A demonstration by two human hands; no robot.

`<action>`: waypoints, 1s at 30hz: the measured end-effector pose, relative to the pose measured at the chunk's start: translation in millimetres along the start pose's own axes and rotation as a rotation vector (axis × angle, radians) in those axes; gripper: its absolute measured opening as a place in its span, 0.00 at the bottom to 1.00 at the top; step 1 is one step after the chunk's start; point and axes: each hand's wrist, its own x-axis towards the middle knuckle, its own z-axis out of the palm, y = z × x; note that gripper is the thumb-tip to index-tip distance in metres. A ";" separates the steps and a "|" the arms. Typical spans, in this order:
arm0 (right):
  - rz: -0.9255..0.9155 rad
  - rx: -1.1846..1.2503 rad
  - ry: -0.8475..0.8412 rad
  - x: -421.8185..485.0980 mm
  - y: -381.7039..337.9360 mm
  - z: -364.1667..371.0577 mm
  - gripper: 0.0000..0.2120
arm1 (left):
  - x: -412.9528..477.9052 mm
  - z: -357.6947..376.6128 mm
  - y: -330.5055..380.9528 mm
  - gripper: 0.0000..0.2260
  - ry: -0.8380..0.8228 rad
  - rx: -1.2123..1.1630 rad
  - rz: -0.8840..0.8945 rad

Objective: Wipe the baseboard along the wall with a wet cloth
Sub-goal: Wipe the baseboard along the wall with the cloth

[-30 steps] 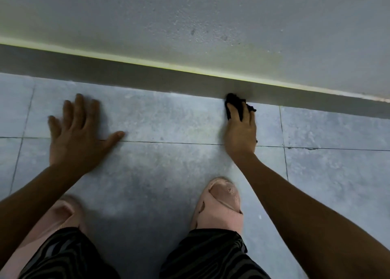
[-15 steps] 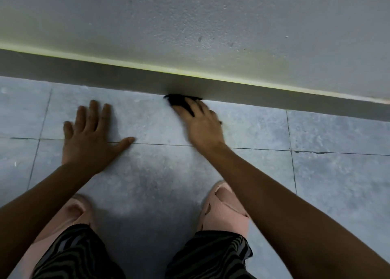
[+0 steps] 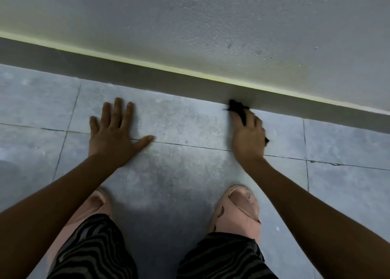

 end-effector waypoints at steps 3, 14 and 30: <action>-0.267 0.013 -0.050 8.8 -65.3 -3.7 0.30 | 1.2 -0.8 1.1 0.45 -0.002 -0.007 -0.009; -0.379 0.192 -0.004 5.4 -35.4 -6.4 0.26 | -0.1 -7.6 -35.8 0.43 0.048 -0.044 -0.043; -0.659 -0.014 -0.267 25.9 -146.4 -11.5 0.40 | 0.7 -20.8 -79.8 0.43 -0.032 -0.050 -0.116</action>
